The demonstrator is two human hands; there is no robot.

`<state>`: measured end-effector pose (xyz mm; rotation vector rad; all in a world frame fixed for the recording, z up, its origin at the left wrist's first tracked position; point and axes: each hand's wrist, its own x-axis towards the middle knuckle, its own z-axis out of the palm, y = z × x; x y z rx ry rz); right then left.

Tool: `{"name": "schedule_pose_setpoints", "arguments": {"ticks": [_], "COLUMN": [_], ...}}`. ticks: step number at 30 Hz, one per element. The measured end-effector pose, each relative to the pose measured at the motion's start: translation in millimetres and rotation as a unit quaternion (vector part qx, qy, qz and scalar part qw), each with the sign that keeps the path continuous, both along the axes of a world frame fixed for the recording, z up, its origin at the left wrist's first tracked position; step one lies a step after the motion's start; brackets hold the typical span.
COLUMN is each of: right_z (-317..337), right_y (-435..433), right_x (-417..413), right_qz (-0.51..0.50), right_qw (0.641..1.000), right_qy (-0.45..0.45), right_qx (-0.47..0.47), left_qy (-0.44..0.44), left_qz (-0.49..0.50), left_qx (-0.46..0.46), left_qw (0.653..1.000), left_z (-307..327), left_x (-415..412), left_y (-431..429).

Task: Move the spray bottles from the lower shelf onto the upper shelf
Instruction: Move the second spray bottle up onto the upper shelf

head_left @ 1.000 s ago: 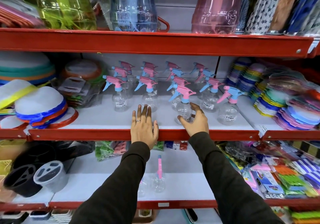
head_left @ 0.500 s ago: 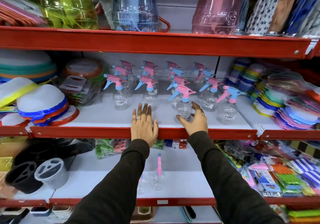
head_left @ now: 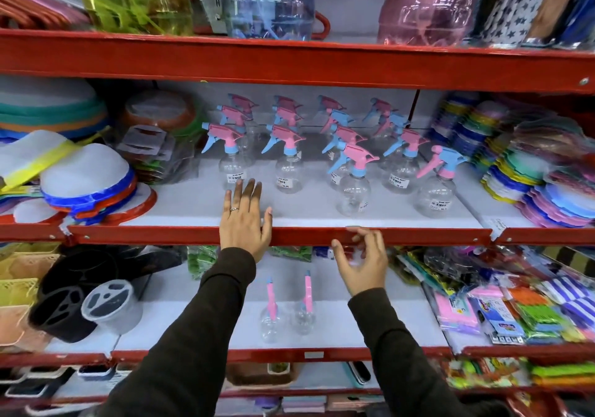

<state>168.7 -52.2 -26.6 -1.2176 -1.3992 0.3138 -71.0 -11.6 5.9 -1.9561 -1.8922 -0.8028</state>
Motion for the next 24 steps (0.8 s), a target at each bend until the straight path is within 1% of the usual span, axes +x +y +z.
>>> {"name": "schedule_pose_setpoints", "arguments": {"ticks": [4,8,13,15,17,19,20,22,24], "right_z": [-44,-88,-138,-152,-161,-173,-182,-201,-187], "right_y": [-18,-31,-35,-31,-23,-14,-8,2,0], "right_x": [-18,-29,-35,-38,-44,-51,-55,-61,-73], "right_qz": [0.011,0.014,0.007,0.013,0.021,0.022,0.02,0.007,-0.01], "right_qw": [0.997,0.981,0.935,0.911,0.887,0.875,0.875,0.876,0.881], "right_qy": [0.014,0.031,0.085,0.078,0.052,0.02,0.013,0.028,0.046], "right_qx": [-0.078,-0.193,-0.343,-0.404,-0.459,-0.483,-0.483,-0.481,-0.471], "left_qy": [0.0,0.009,0.015,0.012,0.016,0.022,0.023,0.025,0.028], "left_qz": [0.015,0.023,0.02,0.019,0.017,0.021,0.023,0.025,0.024], "left_qx": [-0.004,-0.005,0.002,0.008,0.011,0.014,0.016,0.02,0.023], "left_qw": [1.0,1.0,1.0,1.0,1.0,0.999,0.999,0.999,0.999], "left_z": [-1,-6,-9,-9,-10,-12,-12,-12,-12], "left_x": [-32,-58,-64,-63,-64,-64,-64,-64,-64], "left_y": [-6,-11,-6,-5,-3,-3,-2,-2,-1]}}
